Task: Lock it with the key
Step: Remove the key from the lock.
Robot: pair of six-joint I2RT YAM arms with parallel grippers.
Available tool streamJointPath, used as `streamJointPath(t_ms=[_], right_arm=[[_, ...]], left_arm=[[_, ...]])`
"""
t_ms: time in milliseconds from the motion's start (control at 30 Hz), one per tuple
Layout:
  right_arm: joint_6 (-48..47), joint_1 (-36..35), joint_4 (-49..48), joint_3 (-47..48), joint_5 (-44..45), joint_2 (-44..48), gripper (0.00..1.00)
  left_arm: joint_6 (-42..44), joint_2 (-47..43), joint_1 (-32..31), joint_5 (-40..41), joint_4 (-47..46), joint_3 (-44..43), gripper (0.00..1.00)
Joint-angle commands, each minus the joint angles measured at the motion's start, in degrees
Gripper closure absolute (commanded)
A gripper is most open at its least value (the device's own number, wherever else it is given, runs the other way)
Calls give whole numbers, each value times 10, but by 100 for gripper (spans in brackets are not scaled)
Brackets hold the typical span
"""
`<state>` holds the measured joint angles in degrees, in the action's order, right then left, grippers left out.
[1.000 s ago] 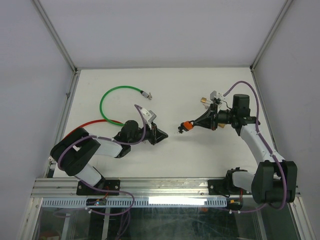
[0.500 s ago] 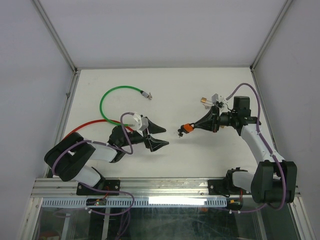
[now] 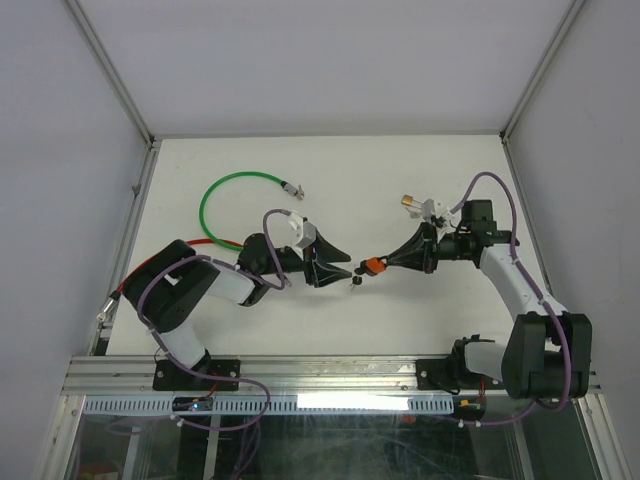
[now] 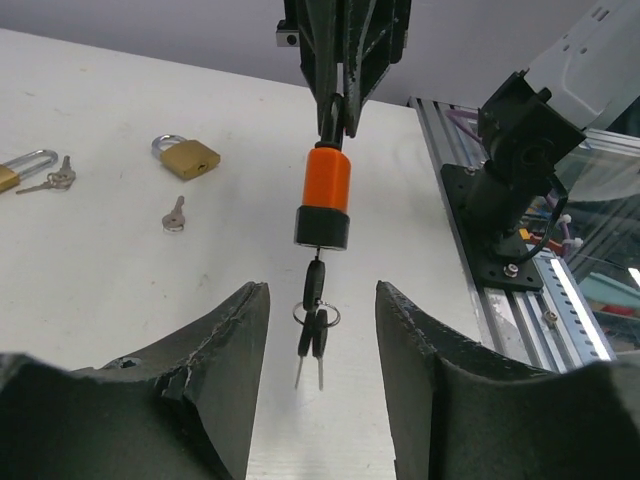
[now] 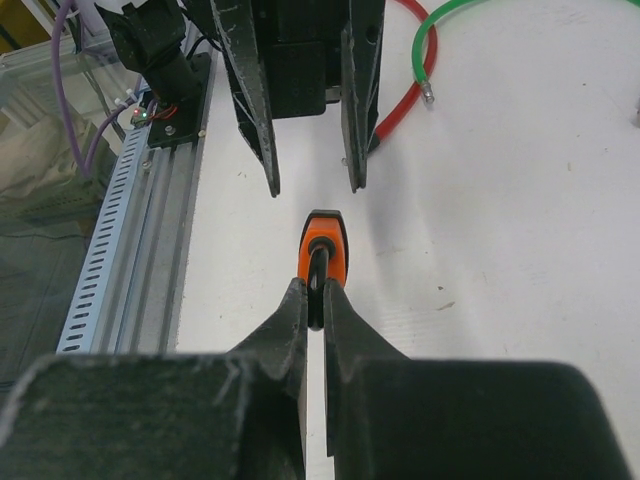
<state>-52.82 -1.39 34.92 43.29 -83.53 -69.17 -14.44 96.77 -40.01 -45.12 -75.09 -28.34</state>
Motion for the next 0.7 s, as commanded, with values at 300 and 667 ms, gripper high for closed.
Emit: streamJointPath(t_ms=[300,667], right_arm=[[-100,-32,72,53,-10,-41,100],[-101,-35,71,51,-5,-37,100]], left_arm=[[-28,65,-2,-44,-63,-37,55],[-40,105,-17,-49,-65,-53,62]])
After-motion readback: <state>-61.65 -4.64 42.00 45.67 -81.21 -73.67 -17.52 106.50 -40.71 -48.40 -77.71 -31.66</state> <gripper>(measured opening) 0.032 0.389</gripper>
